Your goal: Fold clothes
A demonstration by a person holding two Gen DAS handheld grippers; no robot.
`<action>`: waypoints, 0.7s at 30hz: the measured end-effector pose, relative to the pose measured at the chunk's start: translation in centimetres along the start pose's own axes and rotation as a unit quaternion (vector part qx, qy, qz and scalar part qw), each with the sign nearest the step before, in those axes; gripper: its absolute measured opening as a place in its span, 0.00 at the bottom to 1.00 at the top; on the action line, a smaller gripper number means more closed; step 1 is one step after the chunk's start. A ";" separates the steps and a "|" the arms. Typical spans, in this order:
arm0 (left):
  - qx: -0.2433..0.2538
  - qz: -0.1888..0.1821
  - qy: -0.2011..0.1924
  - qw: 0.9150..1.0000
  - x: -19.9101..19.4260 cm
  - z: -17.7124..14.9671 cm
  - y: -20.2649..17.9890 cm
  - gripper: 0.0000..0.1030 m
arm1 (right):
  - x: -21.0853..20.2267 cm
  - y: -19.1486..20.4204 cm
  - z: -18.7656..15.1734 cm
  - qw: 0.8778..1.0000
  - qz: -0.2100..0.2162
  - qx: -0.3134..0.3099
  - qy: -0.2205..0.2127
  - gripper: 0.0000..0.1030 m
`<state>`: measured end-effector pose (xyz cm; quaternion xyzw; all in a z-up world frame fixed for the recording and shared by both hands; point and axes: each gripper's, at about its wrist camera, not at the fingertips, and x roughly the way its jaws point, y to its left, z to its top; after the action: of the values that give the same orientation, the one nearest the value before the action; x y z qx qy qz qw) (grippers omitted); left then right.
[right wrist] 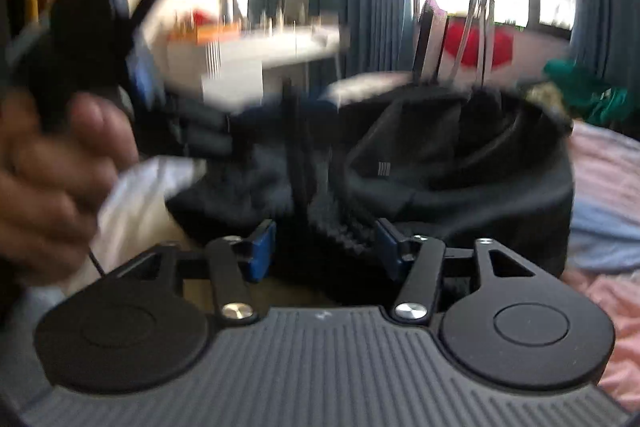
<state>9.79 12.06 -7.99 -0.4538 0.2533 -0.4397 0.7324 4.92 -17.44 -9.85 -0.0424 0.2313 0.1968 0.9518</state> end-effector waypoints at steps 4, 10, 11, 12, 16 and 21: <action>0.008 0.036 0.010 0.999 -0.1 -0.1 0.2 0.79 | 0.4 0.0 0.2 1.000 -0.003 0.007 -0.001 0.15; 0.036 0.067 0.033 0.997 0.2 -0.6 -0.2 0.78 | -0.3 0.0 1.2 0.999 0.007 0.017 -0.026 0.14; 0.038 0.052 0.036 0.997 0.2 -0.7 -0.4 0.78 | -0.4 0.0 1.2 0.999 0.010 0.017 -0.026 0.14; 0.037 0.032 0.039 0.998 0.0 -0.7 -0.6 0.78 | -0.4 -0.2 0.9 1.000 0.014 0.016 -0.021 0.14; 0.047 -0.038 0.043 0.997 -0.5 -1.0 -1.5 0.78 | -0.4 0.2 0.6 1.000 0.015 0.001 -0.013 0.20; 0.059 -0.099 0.028 0.993 -1.4 -0.9 -2.2 0.78 | -0.7 -0.3 1.2 0.998 0.060 0.016 -0.026 0.28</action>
<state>7.45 12.47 -6.48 -0.4197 0.2011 -0.5368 0.7037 4.97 -17.80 -8.51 -0.0083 0.2119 0.2513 0.9444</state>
